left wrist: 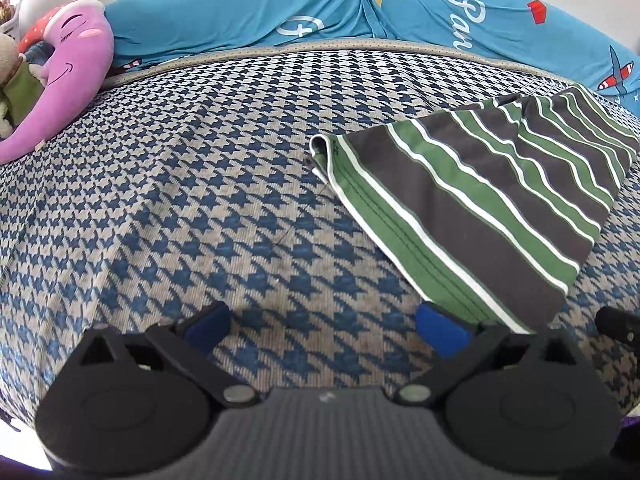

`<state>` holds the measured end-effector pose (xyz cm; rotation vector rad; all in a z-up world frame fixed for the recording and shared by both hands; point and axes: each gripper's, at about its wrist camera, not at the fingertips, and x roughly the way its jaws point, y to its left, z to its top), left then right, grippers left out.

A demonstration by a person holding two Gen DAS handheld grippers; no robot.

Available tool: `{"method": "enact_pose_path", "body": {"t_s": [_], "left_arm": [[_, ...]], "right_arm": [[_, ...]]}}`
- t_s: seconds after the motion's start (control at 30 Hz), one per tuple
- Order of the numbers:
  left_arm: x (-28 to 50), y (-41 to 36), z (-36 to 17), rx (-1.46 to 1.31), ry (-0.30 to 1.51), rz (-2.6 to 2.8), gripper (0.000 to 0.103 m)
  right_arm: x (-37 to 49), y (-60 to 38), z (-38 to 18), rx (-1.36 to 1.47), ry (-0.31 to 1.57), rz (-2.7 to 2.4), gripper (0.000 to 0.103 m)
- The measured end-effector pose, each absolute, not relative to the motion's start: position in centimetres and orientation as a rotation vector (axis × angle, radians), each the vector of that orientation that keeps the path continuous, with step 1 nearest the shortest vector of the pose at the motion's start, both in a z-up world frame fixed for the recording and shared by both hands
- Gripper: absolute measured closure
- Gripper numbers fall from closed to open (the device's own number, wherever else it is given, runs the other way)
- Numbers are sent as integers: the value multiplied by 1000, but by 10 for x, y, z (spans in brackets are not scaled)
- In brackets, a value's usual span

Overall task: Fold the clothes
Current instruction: 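Open the right gripper and release the folded shirt, then press the folded shirt edge flat with the right gripper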

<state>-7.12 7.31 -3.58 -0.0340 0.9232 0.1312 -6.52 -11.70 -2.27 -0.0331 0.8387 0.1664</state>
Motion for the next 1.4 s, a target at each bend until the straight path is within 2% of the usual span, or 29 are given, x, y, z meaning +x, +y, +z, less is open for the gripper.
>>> {"method": "enact_pose_path", "body": {"t_s": [0.23,0.43,0.47,0.53,0.73,1.4], "left_arm": [[-72,79,-35,-56,908,184,0],[-72,85,-34,-78,894,232,0],[-72,86,-34,-81,892,240,0],[-73,88,-33,-88,887,256,0],[-74,86,-35,-71,886,266,0],[-81,88,-35,-70,894,244,0]], "right_arm": [[-73,-113,-14,-39,742,137,29],[-62,-111,-23,-23,755,86,28],[-60,-111,-25,-16,759,81,27],[-59,-108,-28,-24,758,81,19],[-61,-107,-28,-44,764,81,16],[-72,-119,-23,-45,829,79,16]]}}
